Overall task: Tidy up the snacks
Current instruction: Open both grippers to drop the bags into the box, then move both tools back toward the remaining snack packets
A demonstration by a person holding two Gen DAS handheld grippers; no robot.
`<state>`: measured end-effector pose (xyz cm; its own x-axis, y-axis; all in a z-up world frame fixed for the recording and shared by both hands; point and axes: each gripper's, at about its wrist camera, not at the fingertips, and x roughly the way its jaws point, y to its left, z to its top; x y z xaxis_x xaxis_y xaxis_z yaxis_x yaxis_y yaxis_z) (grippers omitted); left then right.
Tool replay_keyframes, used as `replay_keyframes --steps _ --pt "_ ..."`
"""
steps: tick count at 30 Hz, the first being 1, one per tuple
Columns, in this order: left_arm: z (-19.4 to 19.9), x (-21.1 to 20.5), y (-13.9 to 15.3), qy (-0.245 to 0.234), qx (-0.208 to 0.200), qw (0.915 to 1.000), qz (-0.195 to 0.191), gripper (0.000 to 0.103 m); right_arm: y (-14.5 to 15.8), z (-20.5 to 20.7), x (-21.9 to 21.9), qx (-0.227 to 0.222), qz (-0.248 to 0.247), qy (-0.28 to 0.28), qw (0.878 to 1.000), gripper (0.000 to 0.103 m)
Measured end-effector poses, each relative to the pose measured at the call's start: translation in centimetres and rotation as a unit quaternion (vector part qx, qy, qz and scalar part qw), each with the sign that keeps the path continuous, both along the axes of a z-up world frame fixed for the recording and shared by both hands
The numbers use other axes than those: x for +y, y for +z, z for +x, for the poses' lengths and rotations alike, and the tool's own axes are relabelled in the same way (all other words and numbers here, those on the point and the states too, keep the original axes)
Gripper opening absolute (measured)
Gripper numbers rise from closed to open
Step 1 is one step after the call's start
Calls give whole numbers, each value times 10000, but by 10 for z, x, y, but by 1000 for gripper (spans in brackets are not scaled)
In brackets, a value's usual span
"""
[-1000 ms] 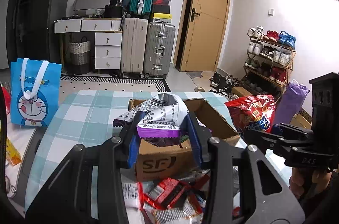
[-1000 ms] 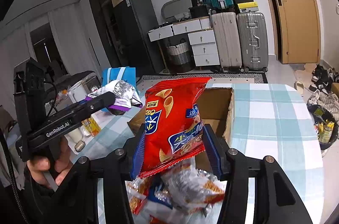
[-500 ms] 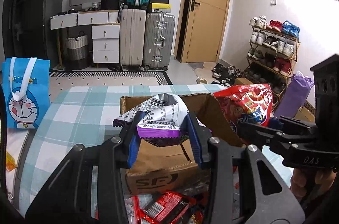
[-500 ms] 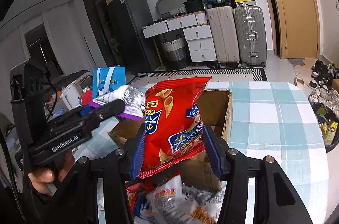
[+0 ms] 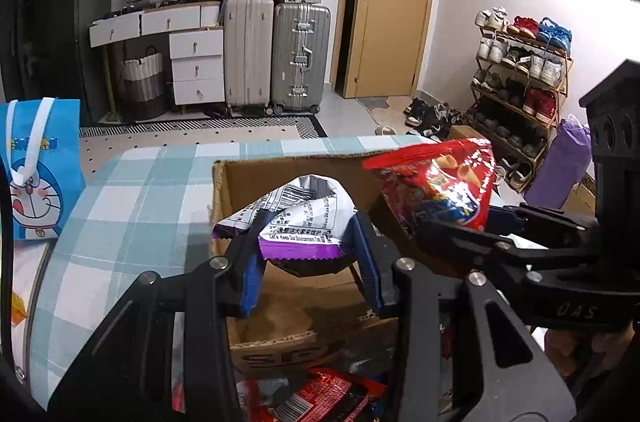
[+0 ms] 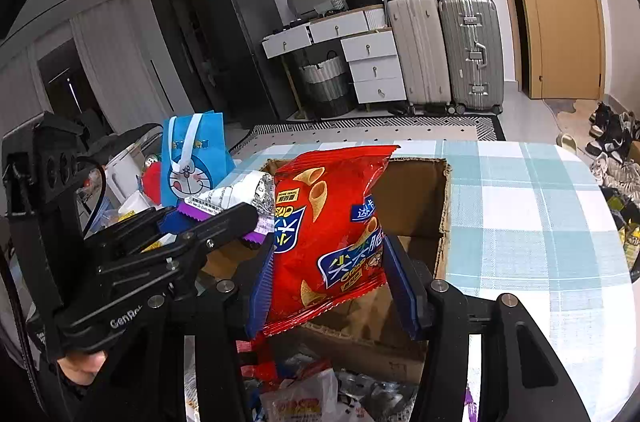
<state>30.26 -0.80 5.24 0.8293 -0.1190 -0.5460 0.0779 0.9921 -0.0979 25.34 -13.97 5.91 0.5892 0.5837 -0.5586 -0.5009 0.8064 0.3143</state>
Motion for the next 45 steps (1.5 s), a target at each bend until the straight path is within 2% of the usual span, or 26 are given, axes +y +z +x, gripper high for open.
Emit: replay_keyframes --steps 6,8,11,13,14,16,17,18,19,26,30,34,39,41,45 --pt "6 -4 -12 -100 92 9999 -30 38 -8 5 2 76 -22 25 10000 52" --pt "4 -5 -13 -45 96 9999 -28 42 -10 6 2 88 -46 51 9999 52" --pt "-7 -4 -12 -52 61 10000 0 60 -8 0 -1 -36 -77 24 10000 56" --pt "-21 1 -8 -33 -56 10000 19 77 -4 -6 -5 -126 -102 -5 9999 73" --pt "-29 4 -6 -20 -110 9999 25 82 -3 -11 -8 -167 -120 -20 9998 79" --pt "-46 11 -4 0 -173 9998 23 88 1 -20 -15 -229 -126 -85 9996 100" --pt "-53 14 -3 15 -171 9998 25 91 3 -25 -20 -264 -111 -133 9995 103" --pt "-61 18 -2 53 -176 9998 24 100 5 -30 -25 -311 -93 -138 9994 103" --pt "-69 20 0 135 -208 9997 12 102 7 -35 -29 -350 -112 -153 9992 103" --pt "-123 44 -4 315 -90 9995 45 102 8 -66 -55 -316 -153 -360 9987 103" --pt "-146 50 -15 279 44 9996 -1 102 1 -85 -66 -365 -377 -509 9973 103" --pt "-157 47 -28 312 148 9993 139 102 -8 -95 -73 -191 -423 -500 9977 103" --pt "-165 47 -37 277 278 9992 101 102 -21 -107 -77 -179 -414 -428 9981 103" --pt "-166 44 -38 244 303 9992 30 102 -25 -109 -75 -57 -470 -359 9982 103" --pt "-169 38 -34 298 251 9990 199 102 -29 -115 -73 -7 -569 -363 9977 103"
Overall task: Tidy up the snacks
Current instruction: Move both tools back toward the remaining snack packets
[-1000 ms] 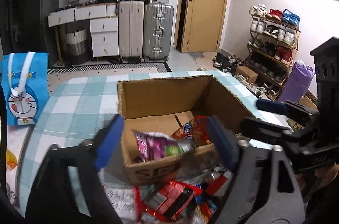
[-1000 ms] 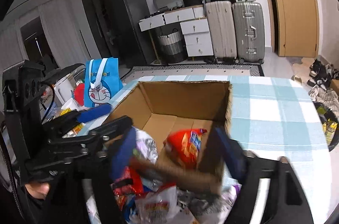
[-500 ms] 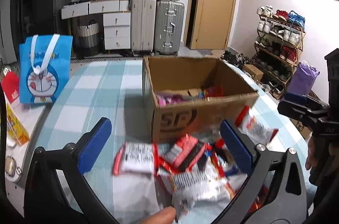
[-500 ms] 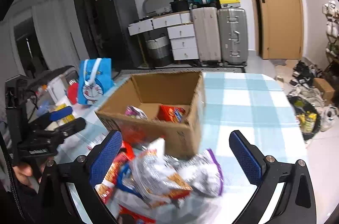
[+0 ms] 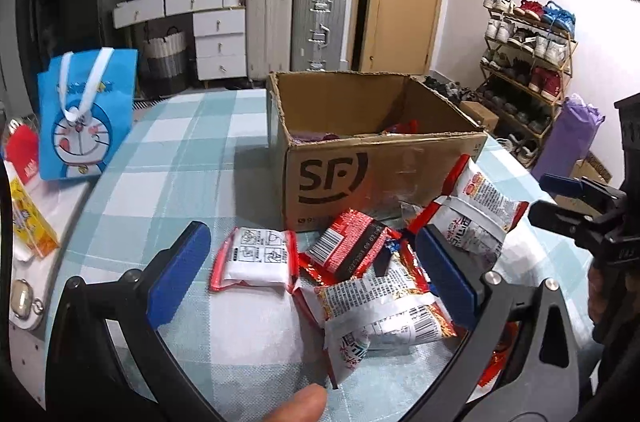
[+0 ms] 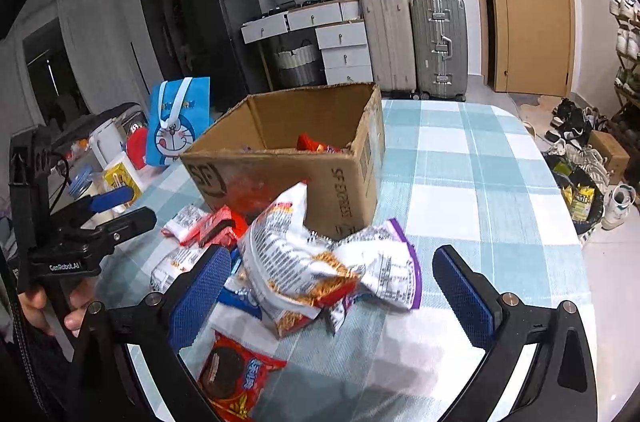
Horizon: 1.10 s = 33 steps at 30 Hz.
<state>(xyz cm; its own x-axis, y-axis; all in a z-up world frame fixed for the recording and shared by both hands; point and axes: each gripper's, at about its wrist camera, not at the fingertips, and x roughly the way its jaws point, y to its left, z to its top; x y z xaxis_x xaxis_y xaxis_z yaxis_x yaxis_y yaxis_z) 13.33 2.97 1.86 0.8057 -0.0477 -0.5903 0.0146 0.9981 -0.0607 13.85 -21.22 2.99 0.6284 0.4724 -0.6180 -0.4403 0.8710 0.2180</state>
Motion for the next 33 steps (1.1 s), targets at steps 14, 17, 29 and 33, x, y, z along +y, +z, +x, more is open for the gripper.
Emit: replay_keyframes --steps 14,17,29,33 --pt "-21 6 -12 29 70 10000 -65 102 -11 -20 -6 66 52 -284 9996 103" --pt "-24 5 -16 -30 133 9999 -93 102 -16 -22 -8 271 204 -149 9993 103" --pt "-31 2 -26 -44 347 9994 86 102 -45 -51 33 537 -490 596 9956 103" --pt "-31 -1 -28 -165 391 9990 110 102 -51 -55 48 677 -586 810 9927 103"
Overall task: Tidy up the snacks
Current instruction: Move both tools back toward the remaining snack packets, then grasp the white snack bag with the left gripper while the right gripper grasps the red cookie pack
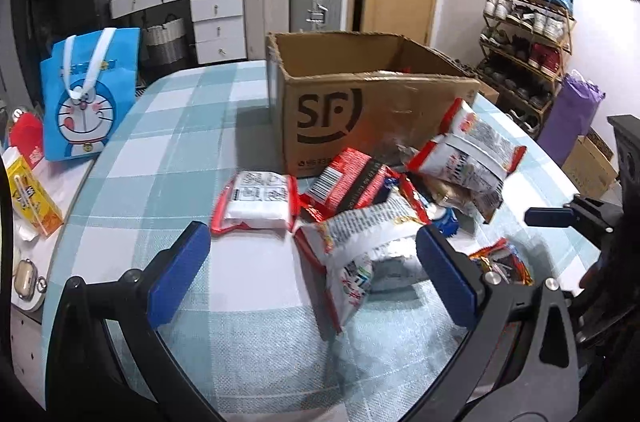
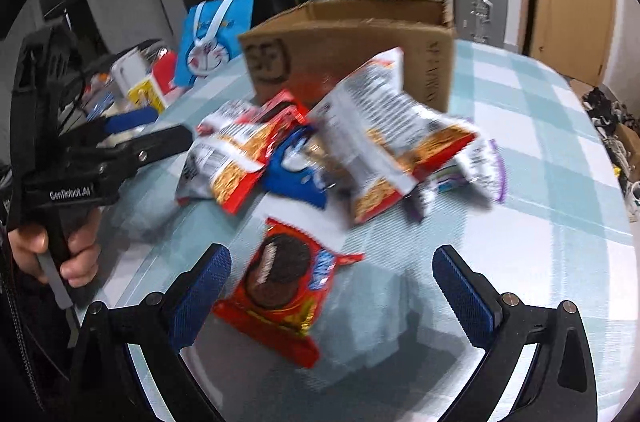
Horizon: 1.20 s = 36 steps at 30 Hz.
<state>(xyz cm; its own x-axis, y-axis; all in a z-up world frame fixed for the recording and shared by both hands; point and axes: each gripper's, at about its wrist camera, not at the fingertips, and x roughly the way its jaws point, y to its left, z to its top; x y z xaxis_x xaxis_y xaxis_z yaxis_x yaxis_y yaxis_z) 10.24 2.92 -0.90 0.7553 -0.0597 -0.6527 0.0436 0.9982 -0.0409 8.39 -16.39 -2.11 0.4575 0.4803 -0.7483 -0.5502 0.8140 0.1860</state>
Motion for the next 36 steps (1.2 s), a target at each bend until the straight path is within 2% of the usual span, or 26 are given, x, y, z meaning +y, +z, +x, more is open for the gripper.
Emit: replay_keyframes --steps 6,14,20,27,32,36 --pt "0 -9 -4 -206 83 9998 -18 102 -14 0 9 87 -367 27 9993 103" --pt "2 -13 -11 -311 212 9992 -134 102 -13 6 -12 120 -462 -18 9989 103" --pt "3 -14 -14 -371 289 9987 -207 102 -15 1 -4 87 -562 189 9982 100" --pt "7 -14 -19 -335 389 9983 -275 102 -17 -2 4 133 -566 332 9978 79" --pt "10 -13 -20 -348 447 9977 -374 102 -15 -6 2 82 -482 453 9978 56" --pt "16 -12 -24 -358 566 9964 -519 102 -12 -7 -2 45 -278 525 9982 47"
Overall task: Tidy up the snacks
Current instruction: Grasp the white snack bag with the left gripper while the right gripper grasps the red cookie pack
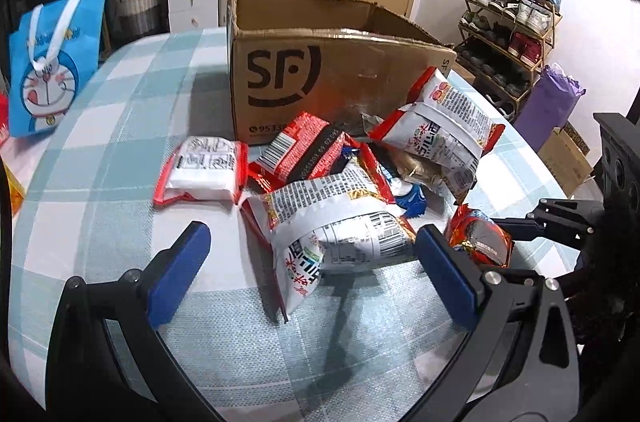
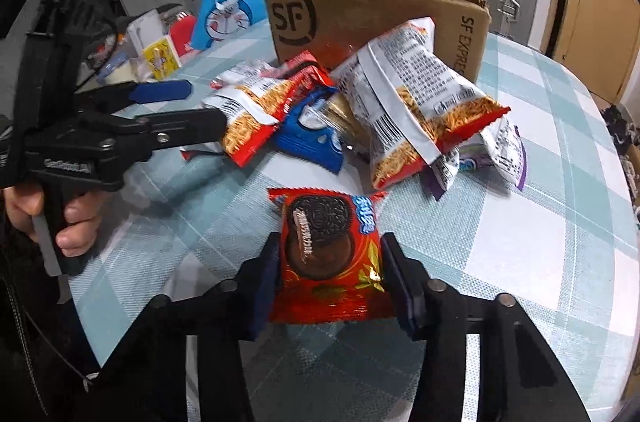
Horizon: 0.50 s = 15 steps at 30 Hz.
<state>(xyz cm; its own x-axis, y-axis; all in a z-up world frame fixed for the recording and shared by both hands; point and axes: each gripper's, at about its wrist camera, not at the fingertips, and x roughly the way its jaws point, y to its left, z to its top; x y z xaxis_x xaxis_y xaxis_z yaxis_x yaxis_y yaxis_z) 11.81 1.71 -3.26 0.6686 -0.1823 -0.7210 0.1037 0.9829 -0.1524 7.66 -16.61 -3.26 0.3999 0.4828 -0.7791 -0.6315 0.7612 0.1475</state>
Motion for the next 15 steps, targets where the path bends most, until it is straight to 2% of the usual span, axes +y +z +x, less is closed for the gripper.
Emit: replay_keyframes --steps 4,9,11,15 --pt "6 -1 -2 -29 71 9999 -153 102 2 -1 -2 -23 80 -1 10000 47" --pt "17 -7 -7 -38 183 9998 -88 102 4 0 -3 -56 108 -27 9999 47" --pt "21 -7 -12 -55 261 9994 -216 101 5 0 -4 -63 88 -39 9999 47" --pt "24 -9 -16 -170 314 9984 -431 89 5 1 -6 -78 97 -82 9999 47"
